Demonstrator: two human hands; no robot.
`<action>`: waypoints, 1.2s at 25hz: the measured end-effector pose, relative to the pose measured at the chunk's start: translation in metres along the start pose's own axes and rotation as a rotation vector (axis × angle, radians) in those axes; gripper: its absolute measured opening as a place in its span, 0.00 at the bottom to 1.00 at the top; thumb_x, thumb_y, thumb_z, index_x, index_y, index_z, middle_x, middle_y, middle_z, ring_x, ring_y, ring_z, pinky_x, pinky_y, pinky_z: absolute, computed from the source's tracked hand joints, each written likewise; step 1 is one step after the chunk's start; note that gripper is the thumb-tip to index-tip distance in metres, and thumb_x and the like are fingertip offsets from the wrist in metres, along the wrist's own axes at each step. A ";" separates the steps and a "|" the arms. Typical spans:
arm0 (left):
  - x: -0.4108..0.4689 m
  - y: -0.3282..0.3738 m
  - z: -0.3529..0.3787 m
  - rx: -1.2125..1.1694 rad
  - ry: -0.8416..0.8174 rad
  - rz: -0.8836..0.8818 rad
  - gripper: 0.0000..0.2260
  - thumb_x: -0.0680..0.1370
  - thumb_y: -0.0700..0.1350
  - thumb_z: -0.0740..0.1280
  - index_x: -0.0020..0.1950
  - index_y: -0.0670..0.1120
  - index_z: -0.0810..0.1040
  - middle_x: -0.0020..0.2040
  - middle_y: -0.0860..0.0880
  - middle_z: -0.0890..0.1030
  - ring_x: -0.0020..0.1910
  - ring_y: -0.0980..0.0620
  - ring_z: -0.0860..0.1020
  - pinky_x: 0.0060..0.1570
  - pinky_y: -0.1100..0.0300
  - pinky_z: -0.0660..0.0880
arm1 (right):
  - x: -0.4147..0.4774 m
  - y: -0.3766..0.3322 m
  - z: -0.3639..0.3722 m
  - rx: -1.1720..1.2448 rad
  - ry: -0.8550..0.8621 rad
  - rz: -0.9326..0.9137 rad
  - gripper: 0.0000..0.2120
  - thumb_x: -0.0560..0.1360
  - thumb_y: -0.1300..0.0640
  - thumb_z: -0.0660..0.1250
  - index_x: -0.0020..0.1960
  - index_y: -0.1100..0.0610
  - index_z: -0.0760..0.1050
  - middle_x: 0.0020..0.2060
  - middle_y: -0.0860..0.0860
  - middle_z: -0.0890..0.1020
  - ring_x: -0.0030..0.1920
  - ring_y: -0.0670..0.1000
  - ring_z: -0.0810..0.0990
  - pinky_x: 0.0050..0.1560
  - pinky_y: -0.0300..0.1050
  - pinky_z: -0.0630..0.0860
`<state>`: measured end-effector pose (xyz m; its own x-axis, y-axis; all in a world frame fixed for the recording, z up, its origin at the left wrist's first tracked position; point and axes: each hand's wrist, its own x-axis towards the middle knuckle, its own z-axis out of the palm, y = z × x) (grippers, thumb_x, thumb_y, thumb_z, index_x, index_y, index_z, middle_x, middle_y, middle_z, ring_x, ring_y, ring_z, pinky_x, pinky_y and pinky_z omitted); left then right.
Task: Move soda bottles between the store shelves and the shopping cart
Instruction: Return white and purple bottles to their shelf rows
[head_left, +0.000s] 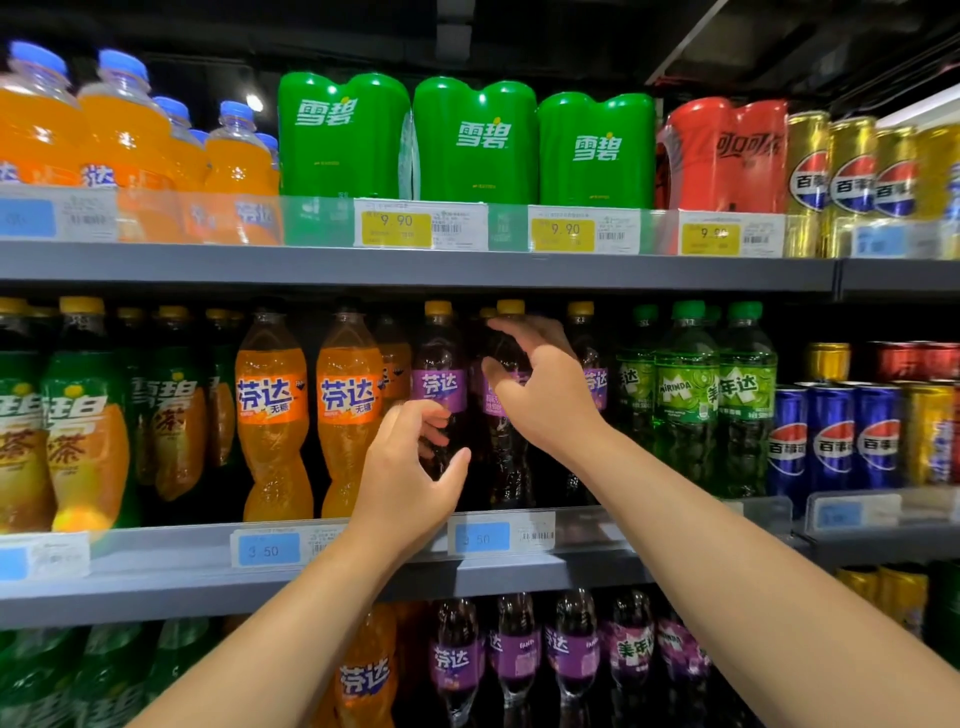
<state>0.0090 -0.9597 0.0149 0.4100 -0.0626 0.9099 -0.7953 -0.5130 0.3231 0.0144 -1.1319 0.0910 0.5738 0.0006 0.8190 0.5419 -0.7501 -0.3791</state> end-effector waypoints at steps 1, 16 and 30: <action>0.000 0.000 0.000 0.028 0.018 0.022 0.20 0.72 0.39 0.78 0.60 0.43 0.76 0.54 0.50 0.76 0.49 0.57 0.74 0.53 0.71 0.73 | -0.004 0.000 0.003 -0.005 0.009 -0.005 0.23 0.79 0.51 0.69 0.73 0.45 0.71 0.72 0.50 0.67 0.60 0.44 0.78 0.57 0.25 0.64; 0.005 -0.002 0.013 0.081 -0.033 -0.290 0.34 0.73 0.47 0.78 0.70 0.43 0.62 0.54 0.52 0.72 0.49 0.56 0.73 0.39 0.74 0.68 | -0.097 0.047 -0.019 -0.049 0.102 0.419 0.30 0.78 0.53 0.70 0.74 0.56 0.60 0.64 0.52 0.75 0.60 0.52 0.77 0.53 0.40 0.70; 0.006 -0.006 0.013 0.241 -0.167 -0.458 0.20 0.74 0.55 0.75 0.51 0.49 0.66 0.39 0.54 0.77 0.34 0.57 0.77 0.20 0.72 0.66 | -0.070 0.065 -0.028 -0.099 -0.062 0.544 0.24 0.70 0.46 0.79 0.49 0.54 0.66 0.39 0.50 0.78 0.38 0.47 0.77 0.31 0.41 0.72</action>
<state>0.0216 -0.9681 0.0149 0.7717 0.0883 0.6298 -0.4017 -0.7000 0.5904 -0.0077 -1.1988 0.0208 0.7916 -0.3669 0.4886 0.0993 -0.7118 -0.6953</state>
